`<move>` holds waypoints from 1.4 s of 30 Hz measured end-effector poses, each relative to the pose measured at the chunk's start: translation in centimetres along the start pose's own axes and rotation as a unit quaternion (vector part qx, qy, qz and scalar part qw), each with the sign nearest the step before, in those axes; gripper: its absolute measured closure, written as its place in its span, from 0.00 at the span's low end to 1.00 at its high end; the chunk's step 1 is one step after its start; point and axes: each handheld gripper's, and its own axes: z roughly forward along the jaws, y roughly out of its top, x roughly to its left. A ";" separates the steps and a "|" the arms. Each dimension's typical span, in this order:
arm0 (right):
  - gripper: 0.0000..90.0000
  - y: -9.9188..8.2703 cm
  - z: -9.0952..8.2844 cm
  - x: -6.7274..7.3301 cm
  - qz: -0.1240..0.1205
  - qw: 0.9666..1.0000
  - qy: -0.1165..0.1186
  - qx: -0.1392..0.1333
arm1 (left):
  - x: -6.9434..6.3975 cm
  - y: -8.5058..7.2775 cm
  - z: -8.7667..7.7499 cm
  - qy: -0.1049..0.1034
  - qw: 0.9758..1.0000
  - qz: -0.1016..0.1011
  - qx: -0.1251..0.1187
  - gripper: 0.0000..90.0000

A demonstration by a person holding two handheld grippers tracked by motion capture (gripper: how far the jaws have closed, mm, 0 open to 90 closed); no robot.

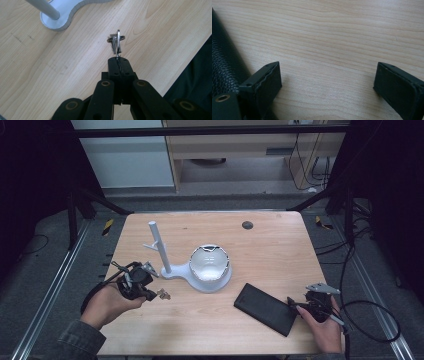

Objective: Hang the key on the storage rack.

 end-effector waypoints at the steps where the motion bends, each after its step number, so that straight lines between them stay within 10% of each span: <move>1: 0.09 0.0 0.0 0.0 0.000 1.000 0.000 0.000 | 0.2 -0.1 -0.3 0.004 1.000 -0.003 -0.003 1.00; 22: 0.09 0.0 0.0 0.0 -0.001 1.000 -0.001 0.000 | 3.4 0.4 -7.4 0.049 0.997 -0.050 -0.029 1.00; 42: 0.09 0.0 0.0 0.0 -0.001 1.000 -0.001 -0.001 | 5.0 3.1 -9.2 0.073 0.994 -0.068 -0.035 1.00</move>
